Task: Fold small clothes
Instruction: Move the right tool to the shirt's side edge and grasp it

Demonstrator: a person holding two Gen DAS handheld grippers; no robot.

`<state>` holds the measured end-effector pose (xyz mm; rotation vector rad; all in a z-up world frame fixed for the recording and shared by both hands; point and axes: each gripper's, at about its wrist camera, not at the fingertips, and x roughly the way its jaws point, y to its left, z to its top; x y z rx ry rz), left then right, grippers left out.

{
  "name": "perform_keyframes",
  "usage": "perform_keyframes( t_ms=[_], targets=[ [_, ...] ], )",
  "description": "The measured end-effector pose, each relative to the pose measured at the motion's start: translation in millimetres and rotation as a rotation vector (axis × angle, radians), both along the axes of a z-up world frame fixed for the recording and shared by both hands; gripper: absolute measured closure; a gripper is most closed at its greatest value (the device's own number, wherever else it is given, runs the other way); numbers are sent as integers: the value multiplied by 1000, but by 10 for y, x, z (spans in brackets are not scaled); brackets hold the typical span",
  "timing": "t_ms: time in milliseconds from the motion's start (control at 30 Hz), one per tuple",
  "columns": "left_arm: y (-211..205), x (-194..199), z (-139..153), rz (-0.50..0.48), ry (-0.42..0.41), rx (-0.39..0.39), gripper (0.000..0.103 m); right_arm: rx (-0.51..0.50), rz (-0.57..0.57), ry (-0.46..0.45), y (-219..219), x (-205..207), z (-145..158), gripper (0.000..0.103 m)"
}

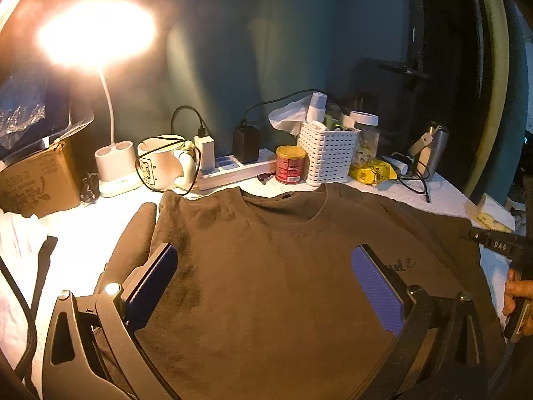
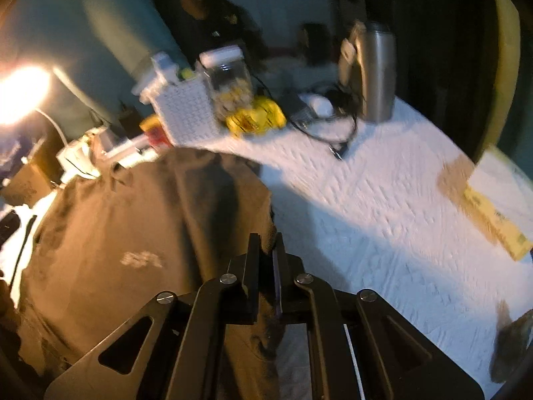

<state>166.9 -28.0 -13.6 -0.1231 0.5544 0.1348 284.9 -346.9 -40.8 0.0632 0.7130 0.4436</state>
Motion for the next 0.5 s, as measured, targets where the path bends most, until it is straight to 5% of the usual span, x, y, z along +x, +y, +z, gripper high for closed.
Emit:
perform_keyframes(
  t_ms=[133,500],
  targets=[
    [46,-58,-17,-10,3,-14,0,99,66,-28,101,-171,98,95],
    [185,-262,-59,-10,20,-19,0,21,245,-24,673,-567,-24,95]
  ],
)
